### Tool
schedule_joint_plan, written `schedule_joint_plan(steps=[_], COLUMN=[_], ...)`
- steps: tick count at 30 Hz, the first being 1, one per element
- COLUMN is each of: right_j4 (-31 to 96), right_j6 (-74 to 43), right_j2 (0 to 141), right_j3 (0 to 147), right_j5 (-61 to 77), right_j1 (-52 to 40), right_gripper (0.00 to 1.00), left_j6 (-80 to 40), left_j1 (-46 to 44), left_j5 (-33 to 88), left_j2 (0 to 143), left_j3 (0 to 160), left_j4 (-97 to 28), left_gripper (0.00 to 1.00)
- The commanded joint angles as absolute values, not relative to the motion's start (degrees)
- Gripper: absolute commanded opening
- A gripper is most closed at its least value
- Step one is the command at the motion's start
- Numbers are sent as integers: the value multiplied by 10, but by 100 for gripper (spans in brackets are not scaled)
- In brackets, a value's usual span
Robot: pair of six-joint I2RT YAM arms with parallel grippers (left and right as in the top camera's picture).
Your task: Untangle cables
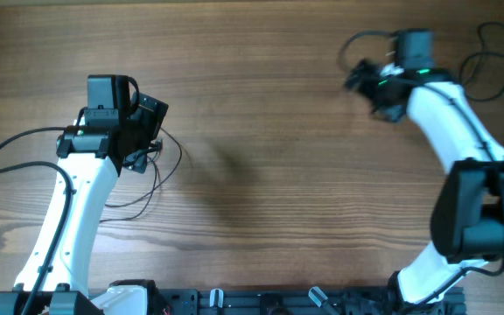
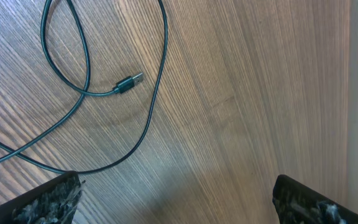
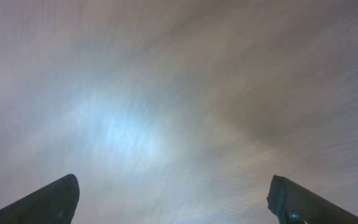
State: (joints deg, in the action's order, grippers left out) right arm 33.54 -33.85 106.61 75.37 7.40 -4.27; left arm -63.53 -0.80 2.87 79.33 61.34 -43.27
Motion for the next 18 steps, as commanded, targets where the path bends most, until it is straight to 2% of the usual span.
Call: schedule_joint_plan(steps=[1, 5, 10, 16, 18], right_j4=[318, 292, 300, 305, 320], right_j6=[-350, -375, -381, -371, -359], right_j2=[1075, 1075, 1075, 1074, 1072], right_j3=[707, 670, 661, 661, 661], right_j5=[113, 121, 121, 111, 85], right_j1=[-129, -202, -228, -228, -227], right_gripper=[100, 100, 100, 100, 100], left_j6=[-635, -633, -607, -503, -426], left_j1=[-9, -8, 12, 49, 53], left_j5=[27, -6, -27, -29, -29], left_j2=[799, 799, 795, 795, 795], left_j3=[610, 610, 610, 610, 610], left_j4=[-432, -408, -419, -463, -480], left_gripper=[100, 100, 100, 100, 100])
